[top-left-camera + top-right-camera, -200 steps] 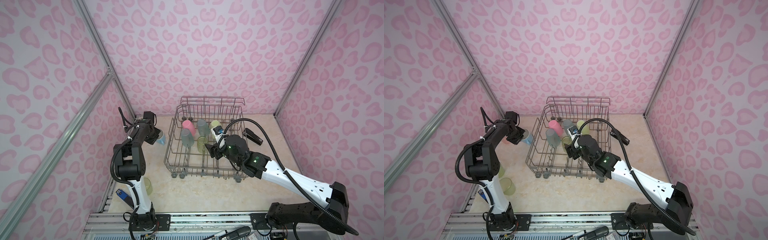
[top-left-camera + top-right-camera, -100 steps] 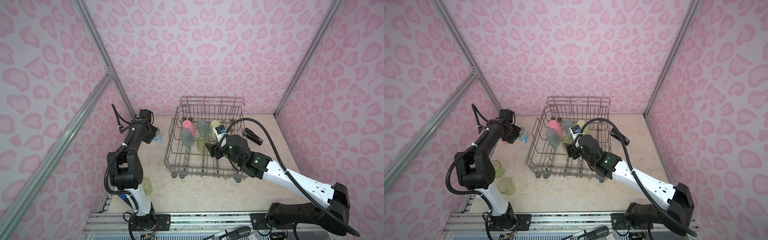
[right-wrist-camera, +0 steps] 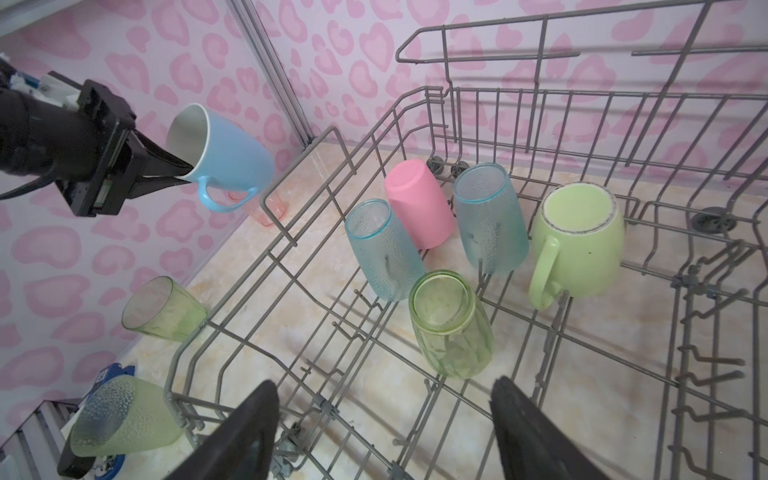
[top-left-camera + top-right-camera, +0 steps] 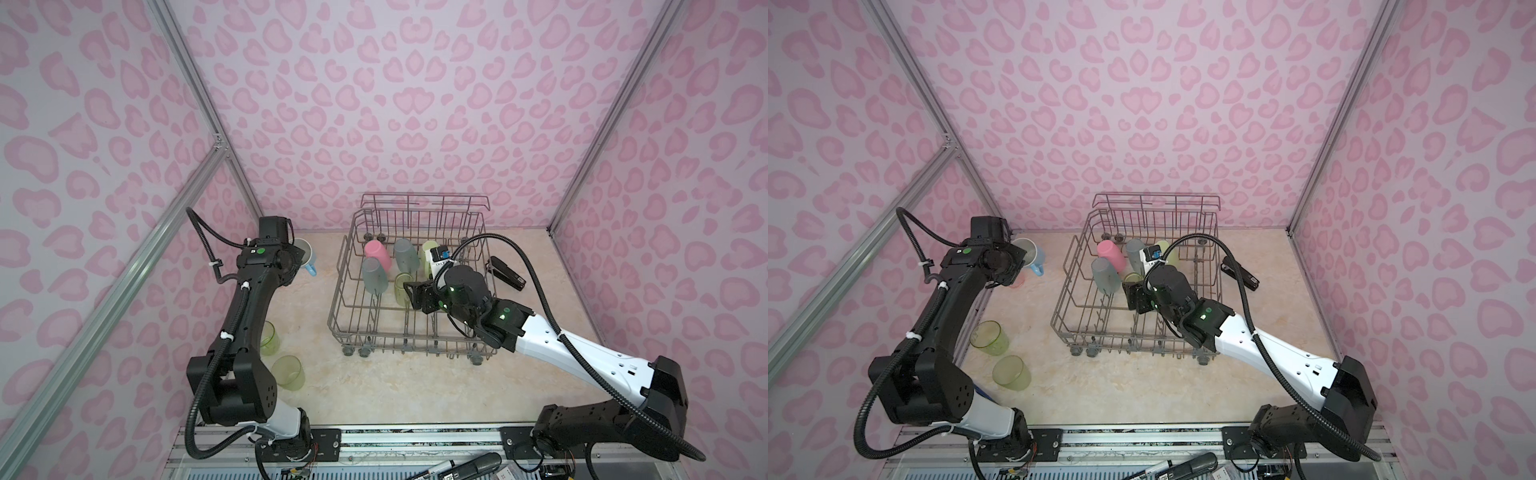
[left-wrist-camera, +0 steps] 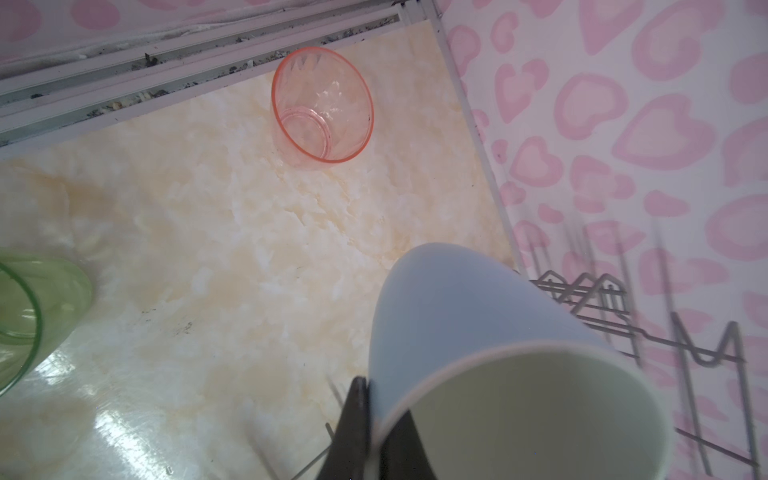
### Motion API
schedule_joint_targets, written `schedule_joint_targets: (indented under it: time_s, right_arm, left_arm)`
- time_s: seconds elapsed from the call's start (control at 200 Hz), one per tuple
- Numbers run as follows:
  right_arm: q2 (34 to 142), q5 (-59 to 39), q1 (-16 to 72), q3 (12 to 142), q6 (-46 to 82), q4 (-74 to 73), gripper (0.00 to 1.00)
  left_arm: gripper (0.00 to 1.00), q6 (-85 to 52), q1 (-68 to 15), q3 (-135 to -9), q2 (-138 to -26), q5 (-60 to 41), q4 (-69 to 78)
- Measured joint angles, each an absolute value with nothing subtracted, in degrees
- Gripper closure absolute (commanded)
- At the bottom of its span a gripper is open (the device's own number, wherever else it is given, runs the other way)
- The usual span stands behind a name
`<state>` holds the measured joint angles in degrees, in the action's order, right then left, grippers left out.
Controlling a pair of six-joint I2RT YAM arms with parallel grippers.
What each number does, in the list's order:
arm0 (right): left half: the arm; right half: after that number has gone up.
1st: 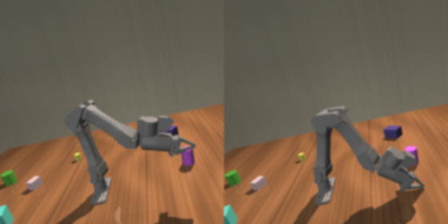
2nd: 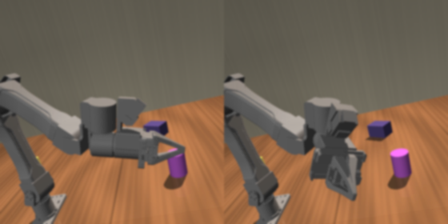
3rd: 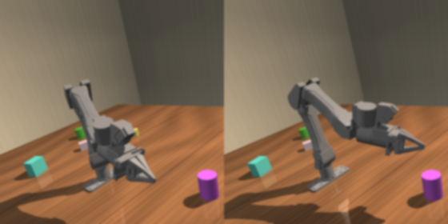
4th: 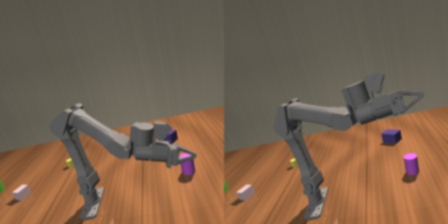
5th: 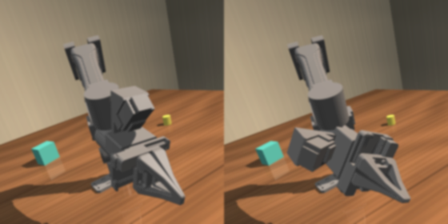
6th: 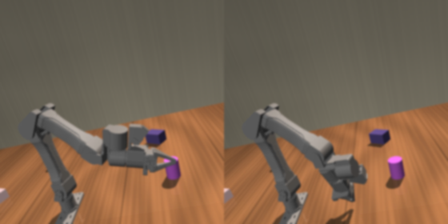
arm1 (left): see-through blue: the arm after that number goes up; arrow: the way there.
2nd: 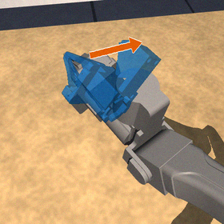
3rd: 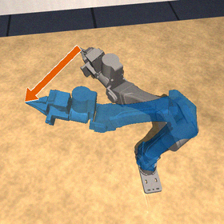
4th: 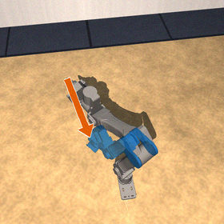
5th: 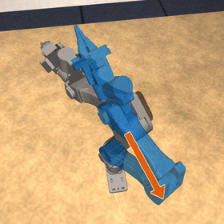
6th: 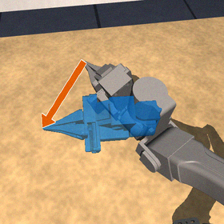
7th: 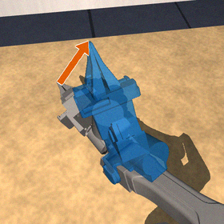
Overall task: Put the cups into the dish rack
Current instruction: 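Lift the light-blue mug over the rack with the left gripper while the right gripper approaches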
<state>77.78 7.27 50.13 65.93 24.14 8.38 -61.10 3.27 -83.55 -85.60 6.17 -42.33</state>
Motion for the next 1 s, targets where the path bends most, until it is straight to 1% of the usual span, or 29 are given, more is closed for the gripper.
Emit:
schedule_joint_targets:
  time_s: [0.225,0.44,0.655,0.825,0.91,1.0]
  right_arm:
    - [79.7,2.4,47.4,68.8,36.0,4.3,0.22]
    - [82.4,-3.5,42.8,68.6,51.6,-5.4,0.24]
    - [88.6,-8.3,42.3,72.6,62.3,-14.2,0.28]
    - [95.7,-11.0,42.1,75.9,70.1,-20.4,0.34]
    - [98.9,-12.1,42.1,77.1,73.3,-23.8,0.4]
    - [102.2,-12.7,42.2,78.2,77.0,-27.2,0.43]
  left_arm:
    - [0.97,-63.7,3.2,-81.4,-79.6,1.0,-37.8]
    - [0.97,-68.2,2.9,-77.8,-79.0,-10.6,-29.0]
    - [0.97,-74.4,0.8,-74.7,-80.9,-21.6,-17.5]
    - [0.97,-79.4,-1.5,-72.2,-81.4,-26.4,-12.2]
    - [0.97,-82.2,-2.4,-70.4,-81.4,-28.2,-8.5]
    - [0.97,-84.9,-2.8,-69.3,-81.4,-28.8,-6.8]
